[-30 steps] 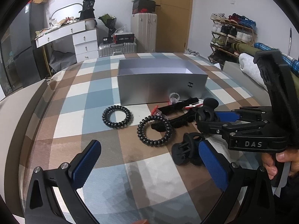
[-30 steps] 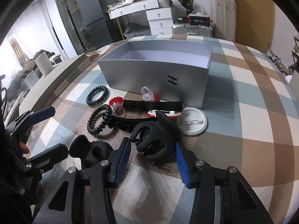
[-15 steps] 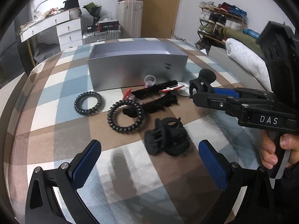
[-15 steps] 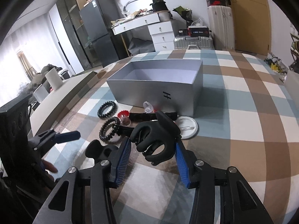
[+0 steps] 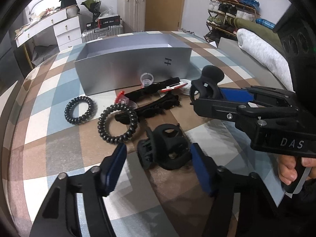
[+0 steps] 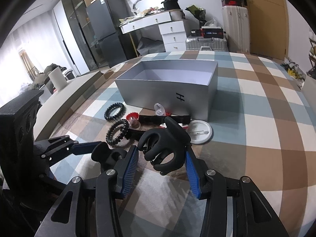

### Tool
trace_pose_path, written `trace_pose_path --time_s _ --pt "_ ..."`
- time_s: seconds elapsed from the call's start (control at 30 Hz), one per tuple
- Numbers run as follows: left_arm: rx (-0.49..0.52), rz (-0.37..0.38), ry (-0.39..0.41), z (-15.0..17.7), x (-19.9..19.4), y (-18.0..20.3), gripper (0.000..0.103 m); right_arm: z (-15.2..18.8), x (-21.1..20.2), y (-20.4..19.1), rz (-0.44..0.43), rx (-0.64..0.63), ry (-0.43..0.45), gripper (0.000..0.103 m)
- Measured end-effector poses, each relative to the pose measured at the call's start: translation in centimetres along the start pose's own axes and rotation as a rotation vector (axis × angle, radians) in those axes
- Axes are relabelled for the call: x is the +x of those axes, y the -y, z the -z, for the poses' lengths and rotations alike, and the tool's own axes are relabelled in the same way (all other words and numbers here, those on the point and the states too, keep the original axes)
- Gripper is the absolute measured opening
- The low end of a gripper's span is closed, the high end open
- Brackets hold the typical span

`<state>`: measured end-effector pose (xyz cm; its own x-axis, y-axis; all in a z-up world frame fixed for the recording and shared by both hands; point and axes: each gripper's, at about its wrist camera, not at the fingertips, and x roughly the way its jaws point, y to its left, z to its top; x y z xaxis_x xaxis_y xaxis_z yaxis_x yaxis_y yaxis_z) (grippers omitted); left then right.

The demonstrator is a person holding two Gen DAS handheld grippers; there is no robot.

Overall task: Organize jewelry
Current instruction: 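Reach the right gripper to the black claw hair clip and close on it, then lift the black claw clip with the right gripper and carry it over the silver box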

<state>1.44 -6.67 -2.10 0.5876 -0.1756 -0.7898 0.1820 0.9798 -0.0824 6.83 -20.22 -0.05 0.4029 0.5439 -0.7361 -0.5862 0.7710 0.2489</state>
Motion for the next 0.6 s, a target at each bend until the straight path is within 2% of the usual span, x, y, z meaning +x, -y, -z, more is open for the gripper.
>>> trace_pose_path --time_s 0.13,0.6 --pt "0.011 0.003 0.003 0.3 -0.1 0.4 0.042 0.0 0.0 0.1 -0.002 0.001 -0.002 0.046" --pt "-0.005 0.003 0.075 0.2 -1.5 -0.4 0.04 0.1 0.0 -0.5 -0.004 -0.016 0.001 0.046"
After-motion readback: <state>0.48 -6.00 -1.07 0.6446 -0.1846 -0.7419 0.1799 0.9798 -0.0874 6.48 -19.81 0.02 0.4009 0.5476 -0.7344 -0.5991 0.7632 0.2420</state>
